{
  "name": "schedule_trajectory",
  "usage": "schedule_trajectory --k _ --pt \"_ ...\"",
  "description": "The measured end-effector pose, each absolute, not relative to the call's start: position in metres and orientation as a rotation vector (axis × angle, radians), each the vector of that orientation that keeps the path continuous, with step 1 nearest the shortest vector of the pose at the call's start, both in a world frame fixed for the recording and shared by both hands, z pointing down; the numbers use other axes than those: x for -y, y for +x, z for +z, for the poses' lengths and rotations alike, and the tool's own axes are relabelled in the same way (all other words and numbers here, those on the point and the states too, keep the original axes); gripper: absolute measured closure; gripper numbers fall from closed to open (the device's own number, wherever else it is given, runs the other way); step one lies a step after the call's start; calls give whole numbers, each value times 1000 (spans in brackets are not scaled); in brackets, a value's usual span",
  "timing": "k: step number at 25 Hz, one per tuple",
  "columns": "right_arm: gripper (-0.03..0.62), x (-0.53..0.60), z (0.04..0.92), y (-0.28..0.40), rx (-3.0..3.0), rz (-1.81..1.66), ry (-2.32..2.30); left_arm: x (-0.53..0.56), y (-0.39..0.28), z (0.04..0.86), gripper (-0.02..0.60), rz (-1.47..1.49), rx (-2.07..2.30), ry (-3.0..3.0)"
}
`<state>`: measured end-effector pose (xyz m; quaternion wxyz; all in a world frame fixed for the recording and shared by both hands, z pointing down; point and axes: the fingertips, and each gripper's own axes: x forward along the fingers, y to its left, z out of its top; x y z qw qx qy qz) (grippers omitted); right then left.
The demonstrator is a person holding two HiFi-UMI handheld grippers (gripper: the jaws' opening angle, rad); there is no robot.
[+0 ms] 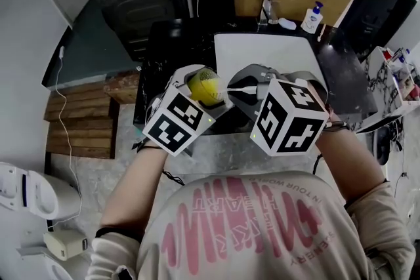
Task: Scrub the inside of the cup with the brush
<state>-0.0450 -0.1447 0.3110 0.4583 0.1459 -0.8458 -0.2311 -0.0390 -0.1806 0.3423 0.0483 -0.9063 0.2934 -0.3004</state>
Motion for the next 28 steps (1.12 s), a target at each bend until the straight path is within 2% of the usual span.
schedule_trajectory --k 7,11,28 --pt "557 137 316 -51 2056 -608 391 148 -43 340 176 -823 -677 -2850" --pt "580 134 317 -57 2057 -612 443 125 -50 345 176 -792 -538 -2924" --pt "582 115 319 -76 2094 -561 522 110 -73 355 175 -813 -487 -2907"
